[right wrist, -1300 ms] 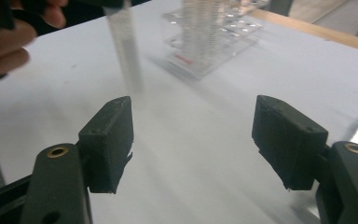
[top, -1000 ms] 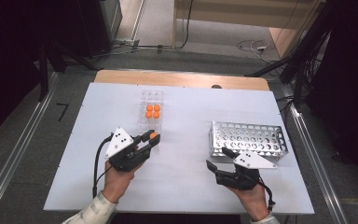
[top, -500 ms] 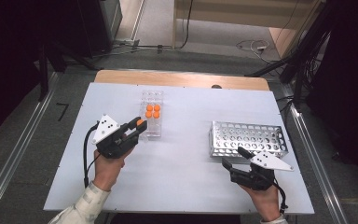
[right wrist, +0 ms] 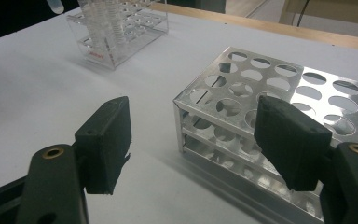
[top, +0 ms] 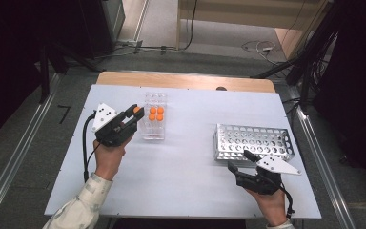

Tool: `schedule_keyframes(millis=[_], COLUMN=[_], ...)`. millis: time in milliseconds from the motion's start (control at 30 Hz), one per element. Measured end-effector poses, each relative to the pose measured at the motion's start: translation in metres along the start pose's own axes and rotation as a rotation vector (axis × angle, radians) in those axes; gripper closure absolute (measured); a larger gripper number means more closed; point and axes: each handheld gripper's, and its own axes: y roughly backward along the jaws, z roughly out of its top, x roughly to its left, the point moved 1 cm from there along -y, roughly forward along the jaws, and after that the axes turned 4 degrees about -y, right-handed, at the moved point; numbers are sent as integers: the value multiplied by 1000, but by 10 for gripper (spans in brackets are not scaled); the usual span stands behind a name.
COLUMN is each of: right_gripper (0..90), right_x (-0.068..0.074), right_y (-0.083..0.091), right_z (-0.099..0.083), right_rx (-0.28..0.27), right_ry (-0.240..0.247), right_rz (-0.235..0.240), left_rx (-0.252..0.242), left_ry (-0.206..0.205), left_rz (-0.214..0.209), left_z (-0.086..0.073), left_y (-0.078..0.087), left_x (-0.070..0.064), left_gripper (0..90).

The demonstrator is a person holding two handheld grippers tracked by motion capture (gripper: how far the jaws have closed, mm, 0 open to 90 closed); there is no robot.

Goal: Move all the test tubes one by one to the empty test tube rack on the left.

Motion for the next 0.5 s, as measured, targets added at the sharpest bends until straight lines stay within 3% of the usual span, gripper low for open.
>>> schedule_keyframes(millis=[200, 500], right_gripper=[258, 259], right_x=[-1, -1], right_y=[1, 2], right_z=[0, 0], right_rx=[-3, -6], right_ry=[-1, -1], right_rz=[0, -1], left_rx=[-9, 25], left_ry=[7, 0], left_rz=[33, 50], left_z=[1, -6], left_y=[-13, -28], left_x=[7, 10], left_gripper=[699, 699])
